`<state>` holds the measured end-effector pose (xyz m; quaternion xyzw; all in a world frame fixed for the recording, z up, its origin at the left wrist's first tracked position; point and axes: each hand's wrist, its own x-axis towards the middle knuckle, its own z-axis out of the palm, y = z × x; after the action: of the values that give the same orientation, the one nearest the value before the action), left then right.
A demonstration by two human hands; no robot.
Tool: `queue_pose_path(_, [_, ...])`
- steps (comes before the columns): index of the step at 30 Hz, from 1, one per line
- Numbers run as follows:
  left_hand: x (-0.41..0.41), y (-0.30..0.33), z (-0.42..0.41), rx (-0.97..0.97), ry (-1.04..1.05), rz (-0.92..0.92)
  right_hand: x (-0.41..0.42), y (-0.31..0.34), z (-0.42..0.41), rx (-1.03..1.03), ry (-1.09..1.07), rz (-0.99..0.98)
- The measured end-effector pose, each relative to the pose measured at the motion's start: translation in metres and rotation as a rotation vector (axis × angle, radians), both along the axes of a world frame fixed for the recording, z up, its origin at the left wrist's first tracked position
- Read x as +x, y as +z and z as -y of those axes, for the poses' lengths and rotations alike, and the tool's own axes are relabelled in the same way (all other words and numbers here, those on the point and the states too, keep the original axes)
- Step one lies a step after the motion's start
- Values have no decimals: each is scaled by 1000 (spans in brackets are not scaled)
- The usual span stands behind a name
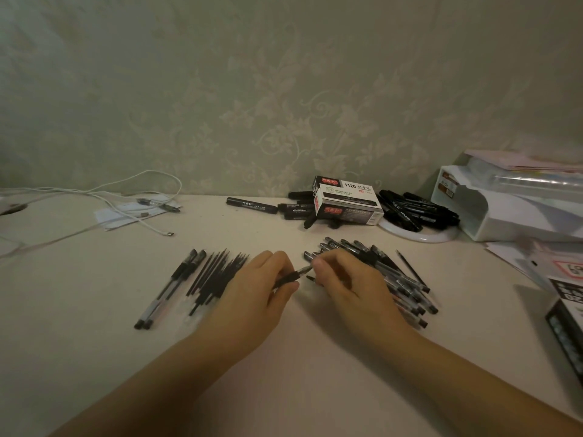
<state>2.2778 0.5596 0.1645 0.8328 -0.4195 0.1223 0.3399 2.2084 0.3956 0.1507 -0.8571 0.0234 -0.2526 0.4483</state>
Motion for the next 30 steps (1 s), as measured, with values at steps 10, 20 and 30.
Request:
queue_pose_path(10, [3,-3,1,54,-70,-40,4,-4,11,215,190,-61])
queue_pose_path(20, [2,-8,3,64,-79,-67,6,-7,8,180,132,-69])
queue_pose_path(30, [2,-7,2,45,-90,-80,5,-7,8,194,114,-73])
